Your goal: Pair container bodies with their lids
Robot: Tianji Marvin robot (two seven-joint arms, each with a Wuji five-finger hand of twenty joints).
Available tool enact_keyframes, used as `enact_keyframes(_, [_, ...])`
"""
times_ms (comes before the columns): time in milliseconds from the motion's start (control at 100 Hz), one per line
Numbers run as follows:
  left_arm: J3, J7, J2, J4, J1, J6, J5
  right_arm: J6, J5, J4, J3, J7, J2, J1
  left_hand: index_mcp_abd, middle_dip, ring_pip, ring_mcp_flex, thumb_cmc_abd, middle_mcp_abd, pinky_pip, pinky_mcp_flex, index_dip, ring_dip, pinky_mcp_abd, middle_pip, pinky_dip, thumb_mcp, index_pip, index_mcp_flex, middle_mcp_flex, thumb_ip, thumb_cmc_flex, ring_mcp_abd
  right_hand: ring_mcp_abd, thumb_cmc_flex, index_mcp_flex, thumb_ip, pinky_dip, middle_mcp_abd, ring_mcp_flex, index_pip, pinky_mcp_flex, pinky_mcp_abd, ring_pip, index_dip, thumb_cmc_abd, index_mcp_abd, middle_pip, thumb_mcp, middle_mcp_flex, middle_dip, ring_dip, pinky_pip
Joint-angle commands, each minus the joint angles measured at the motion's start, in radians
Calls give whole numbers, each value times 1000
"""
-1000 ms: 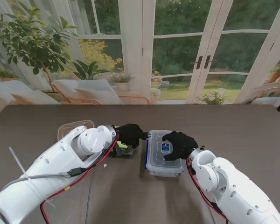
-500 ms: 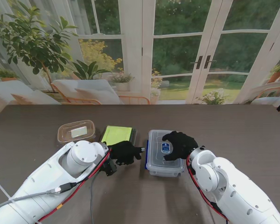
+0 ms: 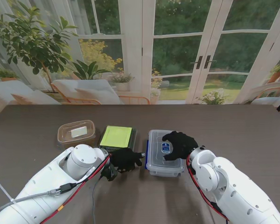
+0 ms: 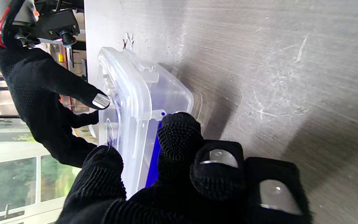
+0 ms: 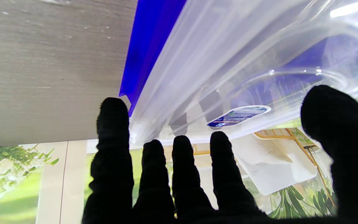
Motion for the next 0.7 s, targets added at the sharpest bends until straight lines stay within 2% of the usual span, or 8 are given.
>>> enact_keyframes(0, [9, -28, -8, 12, -1, 1, -6, 0, 2, 21, -11, 28, 2, -20, 17, 18, 23, 33, 43, 63, 246, 22, -6, 9, -16, -10, 7, -19, -10, -23, 23, 15, -14, 19, 61, 7, -24, -12, -10, -10, 89, 2, -508, -24, 132, 16, 6, -9, 13, 0, -13, 9, 44, -12])
enact_keyframes(120, [18, -35, -12, 26, -7, -6, -19, 0, 3, 21, -12, 27, 2, -20, 17, 33, 14, 33, 44, 46, 239, 21, -6, 11, -7, -24, 6, -20, -8, -21, 23, 15, -13, 26, 60, 8, -25, -12, -10, -8, 89, 1, -508, -24, 132, 15, 7, -8, 12, 0, -14, 9, 44, -12])
enact_keyframes(140, [20, -36, -12, 28, -7, -7, -20, 0, 3, 21, -12, 27, 2, -20, 17, 42, 14, 33, 45, 98, 239, 21, -6, 12, -7, -11, 6, -20, -9, -22, 25, 15, -14, 26, 60, 6, -25, -12, -10, -9, 90, 1, -508, -24, 132, 15, 8, -8, 12, -1, -14, 9, 44, -12])
enact_keyframes(220, [25, -40, -12, 33, -10, -11, -25, -1, 3, 21, -12, 27, 2, -21, 19, 35, 14, 33, 46, 25, 239, 21, -7, 13, -7, -3, 6, -20, -9, -23, 22, 15, -17, 26, 61, 7, -25, -12, -10, -10, 89, 1, -509, -24, 131, 15, 7, -9, 12, -1, -14, 9, 44, -12])
enact_keyframes(410, [38, -57, -18, 63, -22, -12, -48, 0, 4, 21, -12, 27, 2, -22, 27, 38, 11, 33, 50, 86, 237, 21, -9, 13, -5, -9, 5, -20, -13, -37, 23, 15, -20, 28, 64, 7, -25, -12, -10, -9, 88, 0, -509, -25, 131, 15, 9, -10, 12, -2, -15, 9, 44, -12])
enact_keyframes(430, [39, -57, -19, 67, -23, -12, -51, 0, 4, 21, -12, 27, 2, -22, 28, 33, 11, 33, 49, 45, 236, 21, -9, 13, -5, -22, 5, -20, -14, -40, 23, 15, -19, 28, 64, 7, -25, -11, -10, -9, 89, 0, -509, -25, 131, 15, 9, -9, 12, -2, -14, 9, 44, -12])
enact_keyframes(460, [40, -59, -21, 74, -25, -13, -57, 1, 4, 21, -12, 27, 2, -22, 26, 34, 11, 33, 50, 98, 235, 20, -10, 13, -3, -25, 4, -20, -16, -44, 26, 15, -18, 28, 64, 7, -25, -11, -10, -9, 89, 0, -509, -25, 131, 15, 9, -9, 12, -1, -14, 9, 44, -12])
enact_keyframes(690, [49, -73, -31, 115, -38, -22, -87, 0, 4, 20, -11, 33, 3, -24, 15, 56, 5, 33, 53, 68, 225, 19, -12, 15, 8, -18, -3, -21, -20, -57, 24, 16, -15, 30, 62, 8, -22, -11, -10, -8, 87, 1, -510, -26, 130, 16, 9, -9, 12, -3, -15, 9, 44, -13])
